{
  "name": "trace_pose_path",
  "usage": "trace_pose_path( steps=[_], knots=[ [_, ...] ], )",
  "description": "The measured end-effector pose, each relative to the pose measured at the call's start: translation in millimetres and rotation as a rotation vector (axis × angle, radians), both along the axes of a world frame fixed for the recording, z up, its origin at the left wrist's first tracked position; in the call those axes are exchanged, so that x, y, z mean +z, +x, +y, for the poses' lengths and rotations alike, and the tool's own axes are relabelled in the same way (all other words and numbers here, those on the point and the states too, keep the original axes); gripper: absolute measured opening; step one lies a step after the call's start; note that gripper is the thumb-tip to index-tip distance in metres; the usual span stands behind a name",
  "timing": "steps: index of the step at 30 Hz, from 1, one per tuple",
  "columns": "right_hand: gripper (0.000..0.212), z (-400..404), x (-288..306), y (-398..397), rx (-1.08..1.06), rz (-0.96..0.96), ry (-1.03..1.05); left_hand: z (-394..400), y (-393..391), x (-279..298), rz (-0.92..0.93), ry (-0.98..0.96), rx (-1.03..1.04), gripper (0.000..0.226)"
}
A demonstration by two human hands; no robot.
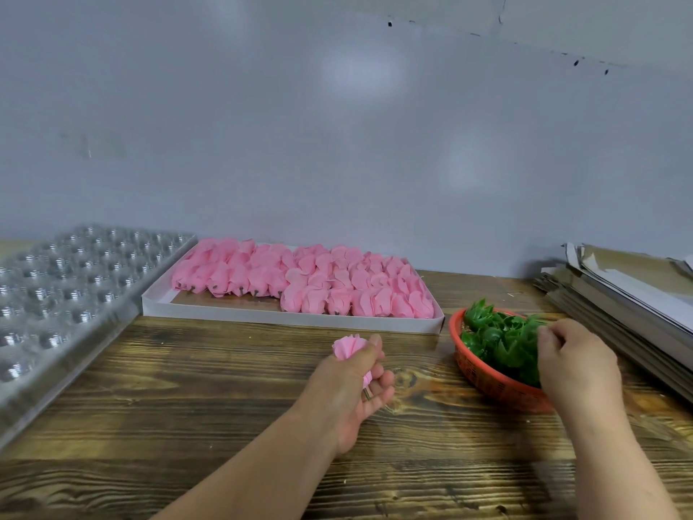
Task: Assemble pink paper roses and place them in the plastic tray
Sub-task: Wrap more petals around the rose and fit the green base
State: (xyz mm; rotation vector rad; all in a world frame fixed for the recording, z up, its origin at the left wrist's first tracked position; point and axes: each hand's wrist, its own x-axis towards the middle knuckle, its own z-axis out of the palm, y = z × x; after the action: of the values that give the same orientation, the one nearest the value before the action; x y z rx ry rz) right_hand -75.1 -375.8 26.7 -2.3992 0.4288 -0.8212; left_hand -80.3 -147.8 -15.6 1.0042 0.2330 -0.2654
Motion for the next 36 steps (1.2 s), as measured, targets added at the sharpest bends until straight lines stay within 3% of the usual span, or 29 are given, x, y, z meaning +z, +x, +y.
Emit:
trace_pose_path(
  steps=[6,9,16,22,25,28,36],
  knots=[
    [0.012,3,3,-2,0.019,-0.03,0.026,1,0,-1,0.005,0.001,0.0,0.019],
    [0.022,3,2,-1,0.018,-0.071,0.054,1,1,-1,0.006,0.0,-0.005,0.019],
    [0.004,-1,-4,4,0.082,-0.086,0.12,-1,0,0,0.015,-0.009,0.001,0.019],
    [0.015,-7,-10,12,0.005,-0.078,0.077,0,-2,2,0.029,-0.02,0.011,0.018],
    [0.007,-4,-10,10,0.082,-0.16,0.233,0,-2,2,0.029,-0.021,0.012,0.018],
    [0.02,-2,-6,5,0.167,-0.25,0.499,1,-1,2,0.031,-0.023,0.007,0.018],
    [0.026,-2,-5,4,0.185,-0.267,0.563,0,-1,2,0.03,-0.023,0.008,0.018]
  ],
)
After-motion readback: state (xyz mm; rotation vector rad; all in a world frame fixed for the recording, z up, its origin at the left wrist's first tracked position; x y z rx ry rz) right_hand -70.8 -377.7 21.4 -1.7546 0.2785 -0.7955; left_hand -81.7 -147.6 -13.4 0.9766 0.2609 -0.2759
